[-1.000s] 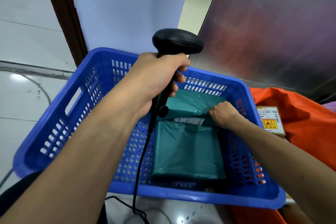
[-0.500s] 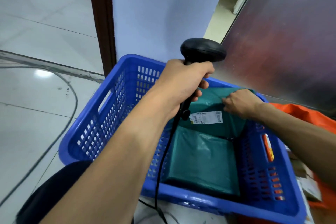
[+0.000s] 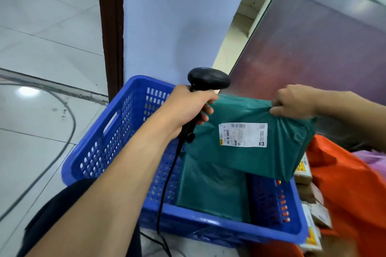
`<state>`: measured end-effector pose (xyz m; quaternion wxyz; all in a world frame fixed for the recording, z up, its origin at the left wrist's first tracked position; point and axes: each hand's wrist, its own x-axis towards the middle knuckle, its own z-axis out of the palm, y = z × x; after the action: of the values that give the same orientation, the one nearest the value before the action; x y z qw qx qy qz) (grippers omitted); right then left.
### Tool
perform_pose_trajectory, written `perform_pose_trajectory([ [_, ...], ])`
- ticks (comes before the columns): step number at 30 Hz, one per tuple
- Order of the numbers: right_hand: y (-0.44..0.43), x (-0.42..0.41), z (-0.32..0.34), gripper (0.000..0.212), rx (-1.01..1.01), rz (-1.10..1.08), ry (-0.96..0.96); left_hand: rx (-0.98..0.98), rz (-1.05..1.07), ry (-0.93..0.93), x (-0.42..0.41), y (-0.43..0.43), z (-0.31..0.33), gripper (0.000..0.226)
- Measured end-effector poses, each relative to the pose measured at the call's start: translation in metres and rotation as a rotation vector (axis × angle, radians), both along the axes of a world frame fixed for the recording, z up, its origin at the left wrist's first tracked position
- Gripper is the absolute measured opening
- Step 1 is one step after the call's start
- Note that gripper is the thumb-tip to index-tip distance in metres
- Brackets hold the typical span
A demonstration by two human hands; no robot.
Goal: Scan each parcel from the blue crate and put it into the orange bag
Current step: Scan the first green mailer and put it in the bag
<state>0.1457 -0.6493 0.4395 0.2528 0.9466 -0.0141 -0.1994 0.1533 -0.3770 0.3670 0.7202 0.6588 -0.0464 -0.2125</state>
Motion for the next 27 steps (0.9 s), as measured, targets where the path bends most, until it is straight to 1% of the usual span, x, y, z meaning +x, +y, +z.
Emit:
perform_pose_trajectory([
  [3, 0.01, -0.023, 0.031, 0.03, 0.095, -0.052, -0.012, 0.013, -0.051, 0.003, -0.006, 0.002, 0.001, 0.014],
  [6, 0.011, -0.042, 0.065, 0.038, 0.226, -0.102, -0.089, -0.014, -0.074, 0.007, -0.011, -0.001, 0.001, 0.014],
  [8, 0.007, -0.054, 0.086, 0.038, 0.318, -0.193, -0.146, -0.038, -0.081, 0.009, -0.016, -0.005, 0.003, 0.014],
  [10, 0.004, -0.067, 0.099, 0.039, 0.421, -0.327, -0.155, -0.056, -0.1, 0.024, -0.023, -0.007, 0.003, 0.015],
  [13, -0.002, -0.096, 0.112, 0.04, 0.57, -0.44, -0.172, -0.053, -0.188, 0.053, -0.04, -0.011, 0.001, 0.015],
  [16, -0.008, -0.124, 0.115, 0.047, 0.713, -0.474, -0.264, -0.038, -0.265, 0.072, -0.057, -0.014, -0.003, 0.013],
  [18, -0.013, -0.144, 0.113, 0.044, 0.793, -0.516, -0.36, -0.037, -0.294, 0.073, -0.066, -0.018, -0.003, 0.012],
  [21, -0.027, -0.17, 0.101, 0.042, 0.907, -0.632, -0.516, -0.005, -0.297, 0.057, -0.072, -0.018, -0.003, 0.012],
  [23, -0.034, -0.188, 0.089, 0.042, 1.0, -0.733, -0.586, 0.018, -0.287, 0.05, -0.072, -0.016, -0.004, 0.014],
  [27, -0.038, -0.223, 0.059, 0.039, 1.261, -0.851, -0.734, 0.067, -0.242, 0.048, -0.075, -0.017, -0.007, 0.015],
])
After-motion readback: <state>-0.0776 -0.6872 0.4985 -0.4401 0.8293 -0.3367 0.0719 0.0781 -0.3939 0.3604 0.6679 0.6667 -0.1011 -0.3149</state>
